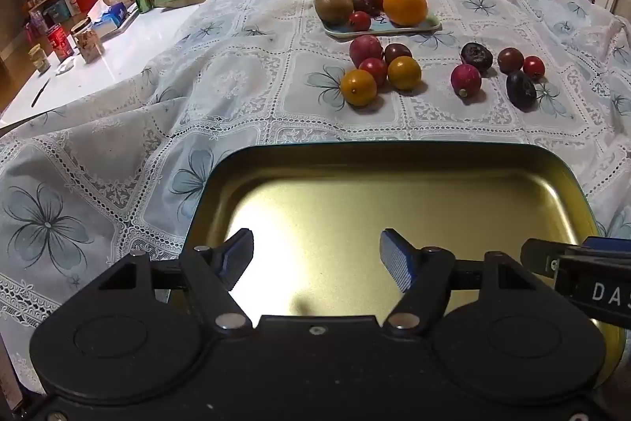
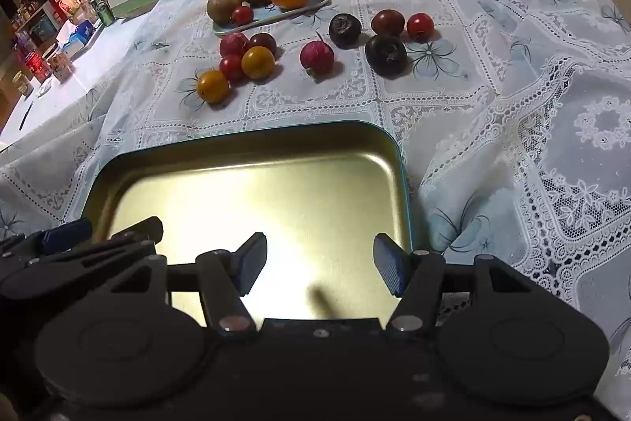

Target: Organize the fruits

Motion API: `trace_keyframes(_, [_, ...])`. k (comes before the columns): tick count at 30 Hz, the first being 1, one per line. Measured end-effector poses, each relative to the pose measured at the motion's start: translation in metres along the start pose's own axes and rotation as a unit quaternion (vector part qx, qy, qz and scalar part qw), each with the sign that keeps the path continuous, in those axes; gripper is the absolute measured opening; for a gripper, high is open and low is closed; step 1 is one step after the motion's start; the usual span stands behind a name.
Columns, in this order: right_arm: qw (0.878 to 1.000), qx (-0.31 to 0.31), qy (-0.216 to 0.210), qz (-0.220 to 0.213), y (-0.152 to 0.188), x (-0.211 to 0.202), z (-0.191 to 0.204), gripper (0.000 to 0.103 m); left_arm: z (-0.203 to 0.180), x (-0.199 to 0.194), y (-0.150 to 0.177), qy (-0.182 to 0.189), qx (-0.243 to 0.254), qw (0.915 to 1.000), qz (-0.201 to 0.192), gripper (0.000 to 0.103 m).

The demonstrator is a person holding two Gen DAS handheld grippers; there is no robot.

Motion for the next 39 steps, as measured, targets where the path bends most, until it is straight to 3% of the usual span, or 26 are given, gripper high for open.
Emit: trace_keyframes(39, [1.0, -0.002, -0.009, 0.019, 0.0026, 0.004, 0.0019, 0.062, 0.0, 0.002, 0.0015, 0.001, -0.001, 1.0, 0.004, 0.072])
Point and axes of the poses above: each gripper's, at about its wrist camera, not at the fingertips, and x roughly the way its jaws point, z to its left, y to its underside, the point moved 2 cm from there along x, roughly the way its jaws point, and after that the axes turned 1 degree about x, right-handed, at the moved point
